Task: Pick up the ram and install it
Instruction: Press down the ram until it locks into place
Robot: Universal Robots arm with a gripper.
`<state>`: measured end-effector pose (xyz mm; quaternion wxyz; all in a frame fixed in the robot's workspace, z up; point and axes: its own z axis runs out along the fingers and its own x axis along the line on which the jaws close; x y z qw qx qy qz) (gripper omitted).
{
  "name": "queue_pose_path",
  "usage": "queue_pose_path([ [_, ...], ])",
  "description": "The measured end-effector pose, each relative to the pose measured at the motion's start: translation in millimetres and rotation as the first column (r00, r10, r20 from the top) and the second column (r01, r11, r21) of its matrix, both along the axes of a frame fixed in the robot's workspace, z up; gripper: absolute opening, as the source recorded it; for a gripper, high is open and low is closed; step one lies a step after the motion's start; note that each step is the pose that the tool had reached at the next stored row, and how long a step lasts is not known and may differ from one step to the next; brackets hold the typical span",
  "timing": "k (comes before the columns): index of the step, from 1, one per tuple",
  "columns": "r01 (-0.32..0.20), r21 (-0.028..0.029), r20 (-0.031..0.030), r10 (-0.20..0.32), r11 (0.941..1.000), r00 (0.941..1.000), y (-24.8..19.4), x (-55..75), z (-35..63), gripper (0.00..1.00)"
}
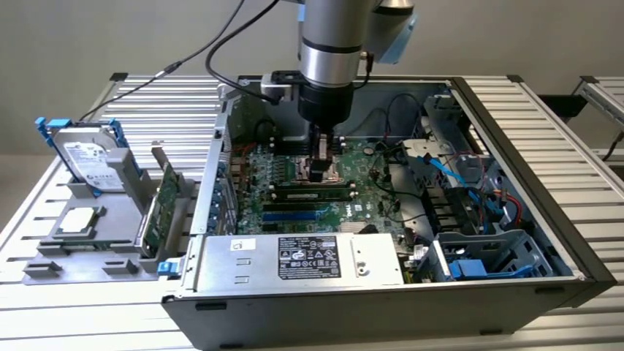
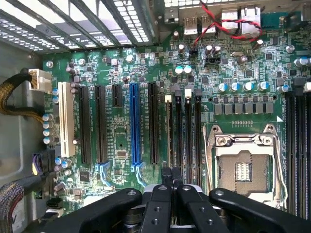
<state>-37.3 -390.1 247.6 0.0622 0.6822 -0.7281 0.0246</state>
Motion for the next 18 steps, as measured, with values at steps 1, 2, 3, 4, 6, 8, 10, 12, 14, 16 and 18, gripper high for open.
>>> queue_pose_path([
  [1, 0.015, 0.0000, 0.0000, -0.015, 0.9999, 0.9999, 0.0, 0.0, 0.2, 0.11],
  [2, 0.029, 0.0001, 0.0000, -0.029, 0.9996, 0.9996, 0.0, 0.0, 0.3, 0.11],
  [3, 0.044, 0.0000, 0.0000, -0.044, 0.9990, 0.9990, 0.0, 0.0, 0.5, 0.11],
  [4, 0.059, 0.0000, 0.0000, -0.059, 0.9983, 0.9983, 0.0, 0.0, 0.6, 0.11],
  [6, 0.089, 0.0000, 0.0000, -0.089, 0.9961, 0.9961, 0.0, 0.0, 0.8, 0.11],
  [8, 0.120, -0.0001, 0.0000, -0.120, 0.9928, 0.9928, 0.0, 0.0, 0.9, 0.11],
  [10, 0.150, -0.0001, -0.0001, -0.150, 0.9886, 0.9886, 0.0, 0.0, 0.9, 0.11],
  [12, 0.181, 0.0000, -0.0001, -0.181, 0.9834, 0.9834, 0.0, 0.0, 0.9, 0.11],
  [14, 0.212, -0.0001, -0.0001, -0.212, 0.9774, 0.9774, 0.0, 0.0, 0.9, 0.11],
  [16, 0.243, -0.0001, -0.0001, -0.243, 0.9700, 0.9700, 0.0, 0.0, 0.9, 0.11],
  [18, 0.274, -0.0001, 0.0000, -0.274, 0.9618, 0.9618, 0.0, 0.0, 0.9, 0.11],
])
